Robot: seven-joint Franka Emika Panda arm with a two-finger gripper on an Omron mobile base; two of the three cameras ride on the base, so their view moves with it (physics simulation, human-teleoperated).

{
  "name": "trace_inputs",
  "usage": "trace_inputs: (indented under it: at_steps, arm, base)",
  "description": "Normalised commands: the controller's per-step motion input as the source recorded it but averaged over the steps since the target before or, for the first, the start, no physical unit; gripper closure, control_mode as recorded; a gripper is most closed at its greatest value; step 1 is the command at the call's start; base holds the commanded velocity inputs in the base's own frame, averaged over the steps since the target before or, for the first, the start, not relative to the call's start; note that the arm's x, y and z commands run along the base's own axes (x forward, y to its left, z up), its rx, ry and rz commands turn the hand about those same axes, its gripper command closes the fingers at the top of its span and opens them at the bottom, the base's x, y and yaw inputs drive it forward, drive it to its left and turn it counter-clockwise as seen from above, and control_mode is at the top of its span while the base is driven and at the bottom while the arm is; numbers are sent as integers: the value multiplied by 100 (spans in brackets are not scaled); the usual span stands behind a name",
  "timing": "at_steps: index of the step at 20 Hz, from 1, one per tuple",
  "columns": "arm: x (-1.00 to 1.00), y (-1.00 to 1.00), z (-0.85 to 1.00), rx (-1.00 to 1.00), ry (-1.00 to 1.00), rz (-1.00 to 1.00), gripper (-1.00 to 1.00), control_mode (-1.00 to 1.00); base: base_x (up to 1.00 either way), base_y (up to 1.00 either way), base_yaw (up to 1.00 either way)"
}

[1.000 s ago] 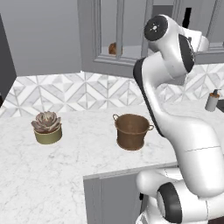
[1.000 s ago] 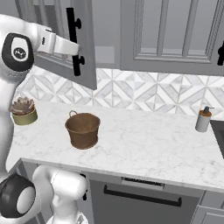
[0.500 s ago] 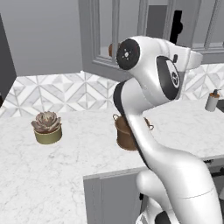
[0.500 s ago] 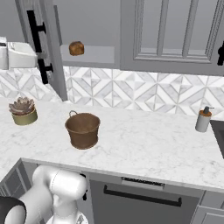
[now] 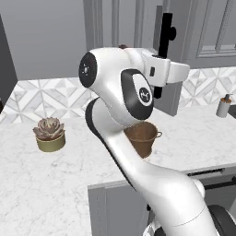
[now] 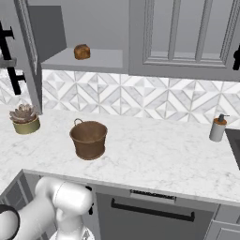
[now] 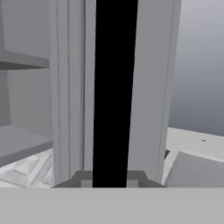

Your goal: Open the cabinet, pick up the bread from the cabinet and place it in the basket. Then move the basket to the dining counter.

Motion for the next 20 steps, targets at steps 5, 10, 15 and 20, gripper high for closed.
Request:
trace_inputs:
  at_steps: [5,10,15,20]
  arm:
    - [-12,42,0,0,1,-13,100,-100]
    - [-8,42,0,0,0,-10,-100,-100]
    - [0,22,0,-1,-4,-1,-100,-100]
    - [0,8,-6,0,0,0,-100,-100]
  base:
    - [0,0,0]
    - [0,0,0]
    - [0,0,0]
    - [0,0,0]
